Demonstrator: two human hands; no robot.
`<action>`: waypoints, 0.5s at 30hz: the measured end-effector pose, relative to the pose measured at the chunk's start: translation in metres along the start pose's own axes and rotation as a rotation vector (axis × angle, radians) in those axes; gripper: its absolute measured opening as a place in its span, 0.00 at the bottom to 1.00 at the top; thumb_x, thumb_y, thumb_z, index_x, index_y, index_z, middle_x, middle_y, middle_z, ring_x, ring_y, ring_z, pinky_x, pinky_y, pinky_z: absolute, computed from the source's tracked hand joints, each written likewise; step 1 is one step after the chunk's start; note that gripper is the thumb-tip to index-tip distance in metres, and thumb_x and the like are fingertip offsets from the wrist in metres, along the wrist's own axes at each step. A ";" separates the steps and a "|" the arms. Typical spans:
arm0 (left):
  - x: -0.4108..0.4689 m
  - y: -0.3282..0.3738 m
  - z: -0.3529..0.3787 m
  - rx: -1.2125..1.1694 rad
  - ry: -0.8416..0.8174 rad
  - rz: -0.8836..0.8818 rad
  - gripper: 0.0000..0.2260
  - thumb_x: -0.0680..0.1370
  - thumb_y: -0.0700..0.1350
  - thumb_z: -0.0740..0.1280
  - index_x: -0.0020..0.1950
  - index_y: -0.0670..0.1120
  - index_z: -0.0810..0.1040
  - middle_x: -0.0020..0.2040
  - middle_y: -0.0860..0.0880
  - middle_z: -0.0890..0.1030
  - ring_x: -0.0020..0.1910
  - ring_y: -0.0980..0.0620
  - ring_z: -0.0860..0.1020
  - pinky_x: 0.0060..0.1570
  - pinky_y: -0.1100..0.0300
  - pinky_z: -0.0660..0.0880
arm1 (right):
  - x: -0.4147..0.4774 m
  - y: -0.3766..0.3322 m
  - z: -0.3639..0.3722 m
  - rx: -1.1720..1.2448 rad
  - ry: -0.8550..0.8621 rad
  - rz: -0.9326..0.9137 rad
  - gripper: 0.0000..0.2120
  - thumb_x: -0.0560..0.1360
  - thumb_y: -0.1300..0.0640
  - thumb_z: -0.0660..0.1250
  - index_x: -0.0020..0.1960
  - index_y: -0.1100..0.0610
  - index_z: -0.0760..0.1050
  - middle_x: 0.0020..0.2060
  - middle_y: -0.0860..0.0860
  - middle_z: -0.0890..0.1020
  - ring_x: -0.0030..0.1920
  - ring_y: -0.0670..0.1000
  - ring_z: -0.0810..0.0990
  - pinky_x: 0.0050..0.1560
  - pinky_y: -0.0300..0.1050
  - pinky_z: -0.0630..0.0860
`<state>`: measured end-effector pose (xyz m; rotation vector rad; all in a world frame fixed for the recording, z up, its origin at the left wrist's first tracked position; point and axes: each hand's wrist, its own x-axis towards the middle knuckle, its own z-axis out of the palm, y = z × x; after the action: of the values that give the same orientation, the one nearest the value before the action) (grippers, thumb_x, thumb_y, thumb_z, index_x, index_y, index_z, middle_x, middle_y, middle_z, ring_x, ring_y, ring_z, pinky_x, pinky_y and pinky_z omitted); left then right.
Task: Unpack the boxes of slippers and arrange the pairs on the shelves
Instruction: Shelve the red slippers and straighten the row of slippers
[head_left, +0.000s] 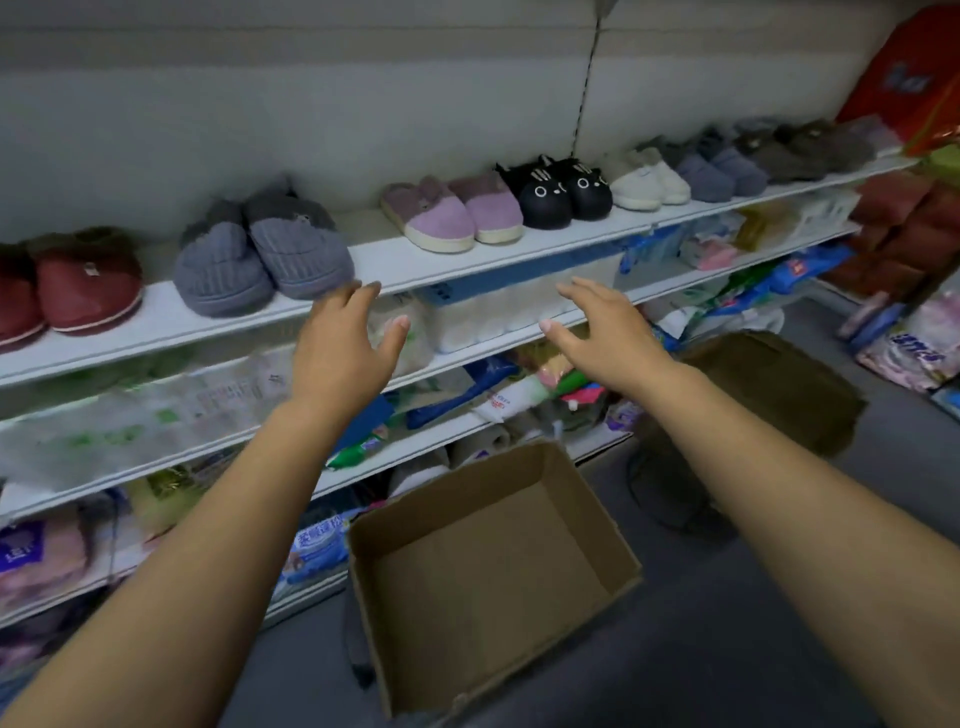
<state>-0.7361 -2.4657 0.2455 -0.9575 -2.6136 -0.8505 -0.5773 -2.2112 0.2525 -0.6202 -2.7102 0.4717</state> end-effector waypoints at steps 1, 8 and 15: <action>0.002 0.014 0.010 0.000 0.001 -0.024 0.26 0.81 0.56 0.65 0.75 0.44 0.71 0.72 0.41 0.73 0.71 0.40 0.69 0.68 0.46 0.69 | 0.004 0.016 -0.005 -0.002 -0.006 -0.021 0.30 0.80 0.42 0.64 0.77 0.54 0.65 0.77 0.54 0.65 0.77 0.54 0.60 0.76 0.50 0.57; 0.023 0.064 0.046 0.050 0.018 -0.122 0.27 0.81 0.57 0.65 0.76 0.45 0.69 0.74 0.42 0.71 0.72 0.41 0.69 0.69 0.47 0.68 | 0.063 0.081 -0.005 0.060 -0.136 -0.065 0.30 0.79 0.43 0.65 0.76 0.57 0.66 0.74 0.56 0.69 0.74 0.57 0.66 0.74 0.50 0.62; 0.081 0.057 0.092 -0.052 -0.182 -0.158 0.31 0.80 0.59 0.65 0.81 0.52 0.61 0.81 0.45 0.59 0.79 0.43 0.61 0.75 0.50 0.61 | 0.160 0.075 0.024 0.256 -0.140 0.013 0.31 0.79 0.42 0.65 0.77 0.55 0.64 0.75 0.54 0.67 0.75 0.55 0.65 0.72 0.44 0.62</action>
<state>-0.7623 -2.3342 0.2288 -0.8887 -2.8676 -0.9112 -0.6964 -2.0792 0.2394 -0.5527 -2.7115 0.8792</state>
